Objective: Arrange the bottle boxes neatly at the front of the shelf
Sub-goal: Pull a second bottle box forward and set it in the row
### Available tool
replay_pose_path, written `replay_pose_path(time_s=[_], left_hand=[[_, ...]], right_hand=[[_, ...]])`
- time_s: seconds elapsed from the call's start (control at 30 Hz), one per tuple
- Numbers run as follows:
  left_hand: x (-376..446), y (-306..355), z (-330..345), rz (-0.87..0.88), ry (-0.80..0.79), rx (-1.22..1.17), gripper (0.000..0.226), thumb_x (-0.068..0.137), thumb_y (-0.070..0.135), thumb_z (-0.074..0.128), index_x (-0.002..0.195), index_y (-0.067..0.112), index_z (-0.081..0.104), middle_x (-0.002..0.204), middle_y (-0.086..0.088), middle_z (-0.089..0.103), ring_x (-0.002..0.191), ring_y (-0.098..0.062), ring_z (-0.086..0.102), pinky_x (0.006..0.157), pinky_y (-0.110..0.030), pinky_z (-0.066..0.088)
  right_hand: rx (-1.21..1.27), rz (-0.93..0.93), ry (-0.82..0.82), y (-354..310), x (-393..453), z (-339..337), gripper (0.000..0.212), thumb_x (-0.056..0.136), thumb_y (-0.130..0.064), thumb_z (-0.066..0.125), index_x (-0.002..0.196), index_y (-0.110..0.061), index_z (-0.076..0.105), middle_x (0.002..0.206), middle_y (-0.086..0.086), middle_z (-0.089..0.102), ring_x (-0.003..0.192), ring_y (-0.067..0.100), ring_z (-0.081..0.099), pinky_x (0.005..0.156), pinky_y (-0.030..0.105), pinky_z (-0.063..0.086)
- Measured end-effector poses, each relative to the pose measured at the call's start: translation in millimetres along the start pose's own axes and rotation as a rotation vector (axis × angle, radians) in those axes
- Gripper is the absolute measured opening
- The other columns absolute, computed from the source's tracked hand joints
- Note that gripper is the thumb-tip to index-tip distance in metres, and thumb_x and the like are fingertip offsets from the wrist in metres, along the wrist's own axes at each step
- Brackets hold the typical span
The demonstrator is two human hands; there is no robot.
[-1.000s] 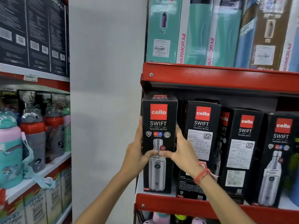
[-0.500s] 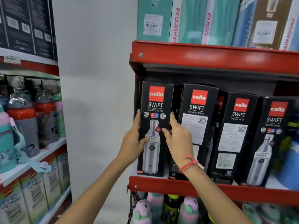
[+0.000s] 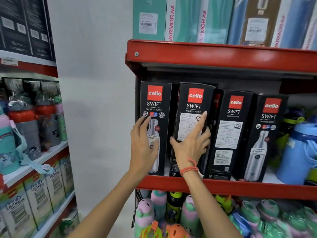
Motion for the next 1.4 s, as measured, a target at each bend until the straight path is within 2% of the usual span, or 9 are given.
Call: replay_pose_path(time_s=[0.37, 0.5, 0.63, 0.7, 0.87, 1.0, 1.17, 1.3, 1.4], left_hand=[[-24, 42, 45, -0.34, -0.401, -0.43, 0.064, 0.089, 0.05, 0.038, 0.149, 0.031, 0.024, 0.148, 0.007, 0.038, 0.138, -0.004, 0.034, 0.116, -0.032, 0.028], [-37, 71, 49, -0.337, -0.537, -0.473, 0.047, 0.095, 0.034, 0.042, 0.139, 0.041, 0.027, 0.137, 0.029, 0.034, 0.126, 0.016, 0.038, 0.097, -0.005, 0.036], [-49, 100, 43, -0.28, -0.604, -0.466, 0.052, 0.085, 0.018, 0.064, 0.12, 0.048, 0.041, 0.114, 0.029, 0.065, 0.109, 0.012, 0.058, 0.086, -0.01, 0.046], [-58, 109, 39, -0.266, -0.646, -0.445, 0.064, 0.077, 0.015, 0.073, 0.125, 0.043, 0.04, 0.112, 0.029, 0.066, 0.109, 0.004, 0.062, 0.084, -0.012, 0.049], [-69, 120, 33, -0.249, -0.587, -0.391, 0.081, 0.074, 0.023, 0.081, 0.139, 0.031, 0.033, 0.123, 0.024, 0.062, 0.119, -0.002, 0.058, 0.099, -0.025, 0.049], [-54, 119, 30, -0.209, -0.44, -0.317, 0.092, 0.071, 0.038, 0.08, 0.14, 0.051, 0.021, 0.131, 0.028, 0.056, 0.122, 0.004, 0.052, 0.103, -0.024, 0.045], [-26, 107, 39, -0.155, -0.37, -0.262, 0.101, 0.073, 0.042, 0.078, 0.149, 0.037, 0.011, 0.144, 0.018, 0.048, 0.13, 0.0, 0.047, 0.108, -0.032, 0.042], [-6, 91, 56, -0.165, -0.377, -0.279, 0.106, 0.074, 0.038, 0.079, 0.151, 0.035, 0.005, 0.136, 0.036, 0.042, 0.121, 0.023, 0.04, 0.095, -0.003, 0.035], [6, 78, 65, -0.162, -0.342, -0.239, 0.107, 0.073, 0.035, 0.081, 0.151, 0.028, 0.008, 0.12, 0.04, 0.042, 0.102, 0.033, 0.043, 0.078, 0.01, 0.03]], right_hand=[[0.427, -0.292, 0.013, 6, -23, -83, 0.134, 0.062, -0.029, 0.088, 0.145, -0.046, -0.016, 0.145, 0.005, 0.024, 0.133, 0.02, 0.038, 0.099, 0.048, 0.049], [0.58, -0.408, -0.17, 9, -20, -121, 0.131, 0.063, -0.027, 0.089, 0.151, -0.032, -0.008, 0.141, -0.034, 0.007, 0.129, -0.027, 0.012, 0.105, 0.0, 0.021], [0.775, -0.439, -0.548, 17, -13, -140, 0.134, 0.06, -0.026, 0.09, 0.147, -0.047, -0.009, 0.158, -0.014, 0.021, 0.142, 0.006, 0.03, 0.114, 0.045, 0.035], [0.798, -0.45, -0.695, 21, -13, -142, 0.136, 0.06, -0.013, 0.089, 0.146, -0.049, -0.009, 0.157, -0.008, 0.028, 0.139, 0.009, 0.037, 0.109, 0.049, 0.041], [0.712, -0.483, -0.938, 24, -14, -131, 0.136, 0.066, -0.003, 0.085, 0.144, -0.052, -0.015, 0.152, -0.024, 0.029, 0.138, 0.002, 0.036, 0.111, 0.047, 0.039], [0.638, -0.521, -1.046, 8, -1, -120, 0.128, 0.074, -0.006, 0.08, 0.144, -0.049, -0.019, 0.144, -0.048, 0.021, 0.137, -0.01, 0.029, 0.116, 0.031, 0.031], [0.661, -0.477, -1.017, -7, 22, -99, 0.119, 0.081, -0.001, 0.072, 0.146, -0.044, -0.018, 0.159, -0.019, 0.014, 0.136, -0.012, 0.03, 0.102, 0.007, 0.036], [0.632, -0.481, -0.935, -10, 36, -82, 0.112, 0.086, 0.0, 0.066, 0.145, -0.047, -0.017, 0.15, -0.035, 0.01, 0.131, -0.024, 0.022, 0.098, 0.0, 0.03], [0.612, -0.466, -0.873, -8, 41, -67, 0.109, 0.087, 0.002, 0.062, 0.145, -0.049, -0.015, 0.152, -0.035, 0.013, 0.138, -0.012, 0.024, 0.114, 0.022, 0.029]])
Point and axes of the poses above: each hand's wrist, its own x-axis towards the middle knuckle, its own z-axis out of the palm, y = z × x, the point moved 9 cm from there along x, towards the middle knuckle
